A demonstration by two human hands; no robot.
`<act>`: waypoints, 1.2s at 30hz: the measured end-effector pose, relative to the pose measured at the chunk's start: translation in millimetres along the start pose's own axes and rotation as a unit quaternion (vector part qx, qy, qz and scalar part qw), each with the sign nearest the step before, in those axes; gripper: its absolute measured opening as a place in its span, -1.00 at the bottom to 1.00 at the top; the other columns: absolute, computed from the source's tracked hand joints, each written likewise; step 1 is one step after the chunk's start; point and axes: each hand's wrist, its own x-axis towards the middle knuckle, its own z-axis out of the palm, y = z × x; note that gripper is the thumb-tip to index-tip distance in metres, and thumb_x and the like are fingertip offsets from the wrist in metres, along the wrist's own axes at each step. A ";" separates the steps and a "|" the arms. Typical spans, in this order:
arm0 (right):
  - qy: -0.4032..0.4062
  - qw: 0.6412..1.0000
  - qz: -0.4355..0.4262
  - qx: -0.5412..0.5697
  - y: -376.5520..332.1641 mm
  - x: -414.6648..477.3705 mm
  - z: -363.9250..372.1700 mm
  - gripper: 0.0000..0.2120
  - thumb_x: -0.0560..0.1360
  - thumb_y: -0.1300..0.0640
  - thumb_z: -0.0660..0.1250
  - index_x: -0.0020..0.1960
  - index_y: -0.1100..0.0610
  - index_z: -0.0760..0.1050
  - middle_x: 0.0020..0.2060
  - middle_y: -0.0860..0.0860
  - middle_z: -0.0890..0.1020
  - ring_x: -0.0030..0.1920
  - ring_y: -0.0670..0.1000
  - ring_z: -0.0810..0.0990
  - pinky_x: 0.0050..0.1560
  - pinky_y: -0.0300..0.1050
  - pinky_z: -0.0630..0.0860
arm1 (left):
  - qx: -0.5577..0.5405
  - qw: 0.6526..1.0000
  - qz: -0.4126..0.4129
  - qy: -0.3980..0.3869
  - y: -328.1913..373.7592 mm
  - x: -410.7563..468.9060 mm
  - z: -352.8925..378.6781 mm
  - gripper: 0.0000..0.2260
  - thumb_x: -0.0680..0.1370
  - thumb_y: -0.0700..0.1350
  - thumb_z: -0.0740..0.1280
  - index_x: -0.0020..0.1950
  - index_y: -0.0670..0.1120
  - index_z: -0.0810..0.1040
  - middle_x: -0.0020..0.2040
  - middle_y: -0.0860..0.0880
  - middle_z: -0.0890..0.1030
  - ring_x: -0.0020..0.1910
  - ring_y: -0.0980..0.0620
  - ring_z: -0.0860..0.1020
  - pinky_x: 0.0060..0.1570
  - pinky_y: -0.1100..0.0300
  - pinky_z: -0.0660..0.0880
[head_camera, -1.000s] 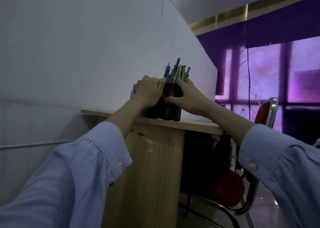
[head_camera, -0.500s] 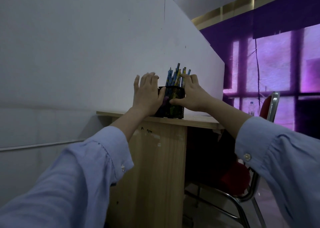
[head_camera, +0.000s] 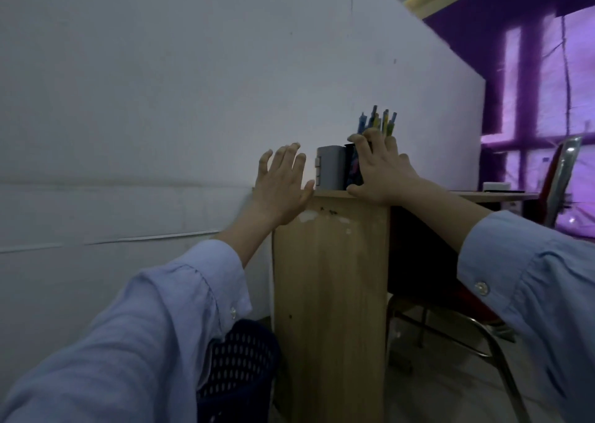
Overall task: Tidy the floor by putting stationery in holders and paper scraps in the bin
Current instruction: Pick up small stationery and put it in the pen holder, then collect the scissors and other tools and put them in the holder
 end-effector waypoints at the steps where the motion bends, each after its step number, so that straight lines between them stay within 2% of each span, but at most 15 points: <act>1: -0.004 1.000 -0.005 0.005 -9.1 -3.4 -0.6 -0.22 0.41 -0.08 0.39 0.46 0.03 0.03 0.40 0.10 0.10 0.38 0.25 0.14 0.21 0.28 0.35 | 0.011 1.000 0.000 -0.003 -4.6 -6.9 -8.3 -0.49 0.51 0.11 0.00 0.32 -0.16 0.36 0.44 -0.14 0.33 0.41 -0.11 0.29 0.38 -0.05 0.11; 6: -0.018 0.998 -0.041 0.033 -66.2 -19.5 -1.5 -0.27 0.43 -0.04 0.35 0.45 0.01 0.01 0.40 0.08 0.07 0.38 0.23 0.10 0.27 0.28 0.26 | 0.045 0.999 -0.017 -0.016 -35.9 -48.2 -51.0 -0.58 0.55 0.05 0.17 0.30 -0.18 0.37 0.43 -0.15 0.32 0.39 -0.13 0.31 0.30 -0.03 0.23; 11: -0.009 0.993 -0.092 0.070 -129.4 -30.2 7.0 -0.28 0.41 -0.07 0.33 0.44 0.00 0.03 0.39 0.07 0.09 0.37 0.25 0.10 0.31 0.26 0.19 | 0.095 0.993 -0.050 -0.051 -72.4 -97.4 -89.3 -0.57 0.57 0.07 0.15 0.32 -0.17 0.34 0.46 -0.15 0.28 0.41 -0.13 0.27 0.30 -0.04 0.25; 17: -0.008 0.980 -0.155 0.123 -215.8 -46.5 17.9 -0.26 0.42 -0.12 0.33 0.45 0.01 0.01 0.39 0.06 0.08 0.37 0.25 0.10 0.31 0.23 0.21 | 0.165 0.976 -0.113 -0.089 -122.4 -160.3 -135.9 -0.56 0.57 0.07 0.14 0.34 -0.18 0.32 0.48 -0.15 0.23 0.44 -0.12 0.23 0.33 -0.04 0.23; 23: -0.024 0.957 -0.221 0.188 -308.3 -64.7 23.7 -0.27 0.43 -0.10 0.33 0.45 0.01 0.01 0.45 0.07 0.02 0.45 0.29 -0.05 0.39 0.28 0.05 | 0.241 0.945 -0.183 -0.121 -174.6 -227.5 -194.0 -0.50 0.57 0.09 0.12 0.41 -0.18 0.23 0.53 -0.15 0.12 0.51 -0.12 0.10 0.44 -0.03 0.10; 28: -0.033 0.928 -0.280 0.243 -380.6 -87.3 22.3 -0.25 0.44 -0.10 0.34 0.47 0.00 -0.01 0.48 0.07 -0.03 0.49 0.28 -0.18 0.44 0.32 -0.11 | 0.306 0.907 -0.247 -0.150 -210.8 -285.4 -250.2 -0.44 0.57 0.12 0.13 0.46 -0.18 0.18 0.55 -0.15 0.05 0.54 -0.13 0.01 0.50 -0.07 0.03; 36: -0.058 0.888 -0.344 0.299 -464.6 -134.4 27.2 -0.23 0.46 -0.10 0.34 0.48 -0.02 -0.04 0.51 0.06 -0.11 0.50 0.28 -0.28 0.45 0.34 -0.21 | 0.364 0.854 -0.326 -0.175 -228.8 -380.5 -322.0 -0.41 0.56 0.15 0.14 0.46 -0.18 0.16 0.55 -0.17 0.06 0.53 -0.16 0.03 0.49 -0.10 0.05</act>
